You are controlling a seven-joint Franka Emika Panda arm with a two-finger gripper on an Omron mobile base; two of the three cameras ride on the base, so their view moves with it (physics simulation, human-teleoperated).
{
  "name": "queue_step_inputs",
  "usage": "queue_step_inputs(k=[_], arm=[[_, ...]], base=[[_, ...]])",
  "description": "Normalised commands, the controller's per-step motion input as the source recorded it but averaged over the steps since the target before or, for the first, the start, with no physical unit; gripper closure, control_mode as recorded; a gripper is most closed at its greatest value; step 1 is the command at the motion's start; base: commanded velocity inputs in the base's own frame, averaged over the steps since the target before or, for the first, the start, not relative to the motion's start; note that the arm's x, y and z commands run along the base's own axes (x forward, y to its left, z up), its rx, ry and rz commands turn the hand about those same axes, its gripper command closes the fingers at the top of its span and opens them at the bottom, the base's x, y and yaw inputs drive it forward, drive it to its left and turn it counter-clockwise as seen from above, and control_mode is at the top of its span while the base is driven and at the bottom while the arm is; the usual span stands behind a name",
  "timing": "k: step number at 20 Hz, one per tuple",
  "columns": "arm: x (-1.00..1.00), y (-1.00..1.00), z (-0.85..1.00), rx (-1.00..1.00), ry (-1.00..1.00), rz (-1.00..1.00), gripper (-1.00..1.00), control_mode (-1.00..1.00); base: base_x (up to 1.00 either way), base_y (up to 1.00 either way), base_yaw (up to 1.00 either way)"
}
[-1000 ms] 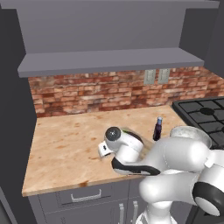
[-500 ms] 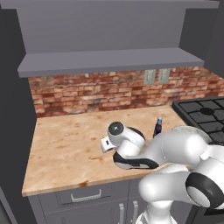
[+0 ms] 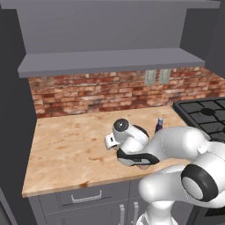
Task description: Open the cabinet. Place the bowl and condiment on the counter. Then place the lime and garlic on the cutting board.
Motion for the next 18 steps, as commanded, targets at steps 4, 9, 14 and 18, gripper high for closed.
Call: queue_step_inputs(k=[4, 9, 14, 18], arm=[[0.13, -0.15, -0.04, 0.03, 0.0, 0.0, 1.0, -1.0], [0.13, -0.11, -0.13, 0.04, 0.0, 0.0, 1.0, -1.0], [0.14, -0.11, -0.18, 0.05, 0.0, 0.0, 1.0, -1.0], [0.16, -0.11, -0.09, 0.05, 0.0, 0.0, 1.0, -1.0]], base=[[0.0, 0.0, 0.0], [0.0, 0.0, 0.0], [0.0, 0.0, 0.0], [0.0, 0.0, 0.0]])
